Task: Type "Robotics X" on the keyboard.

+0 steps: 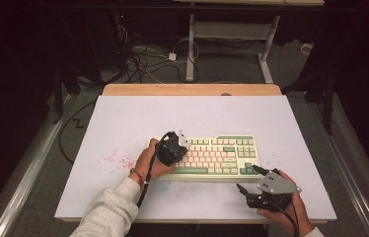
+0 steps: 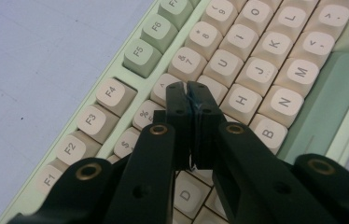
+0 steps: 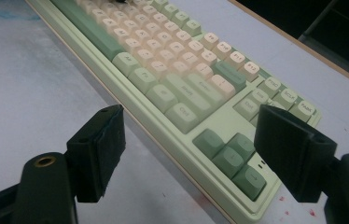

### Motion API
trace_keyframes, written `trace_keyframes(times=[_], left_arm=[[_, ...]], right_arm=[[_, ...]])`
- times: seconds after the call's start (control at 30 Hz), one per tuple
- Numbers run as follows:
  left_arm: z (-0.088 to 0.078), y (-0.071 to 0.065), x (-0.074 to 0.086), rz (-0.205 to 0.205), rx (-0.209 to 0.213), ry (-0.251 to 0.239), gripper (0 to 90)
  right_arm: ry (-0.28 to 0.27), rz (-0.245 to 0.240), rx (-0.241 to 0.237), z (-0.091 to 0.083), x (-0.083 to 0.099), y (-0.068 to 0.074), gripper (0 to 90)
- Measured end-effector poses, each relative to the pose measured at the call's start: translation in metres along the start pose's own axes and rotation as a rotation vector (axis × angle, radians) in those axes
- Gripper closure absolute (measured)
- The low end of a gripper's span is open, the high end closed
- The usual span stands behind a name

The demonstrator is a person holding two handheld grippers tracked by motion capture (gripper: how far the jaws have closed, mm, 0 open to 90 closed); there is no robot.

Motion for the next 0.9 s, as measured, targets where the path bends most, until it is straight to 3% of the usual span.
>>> trace_keyframes(times=[0.47,0.63,0.9], left_arm=[[0.0001,0.0006,0.0001,0.0,-0.002,0.0,84.4],[0.0025,-0.0019,-0.0014,0.012,-0.012,0.021,86.9],[-0.0057,-0.0028,-0.0012,0.006,-0.015,-0.031,84.7]], right_arm=[[0.002,-0.005,-0.003,0.0007,-0.0001,0.0006,24.9],[0.01,-0.01,-0.003,0.0014,-0.0002,0.0015,25.1],[0.003,-0.007,0.0,0.0,-0.0006,0.0007,25.2]])
Point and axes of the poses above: each handheld gripper's, and its own axes: z roughly forward along the jaws, x roughly out of its underside, y roughly to its left, the point moved 2 cm from there along z, roughly forward along the jaws, and after that the axes turned 14 degrees about y, right-handed, at the moved point
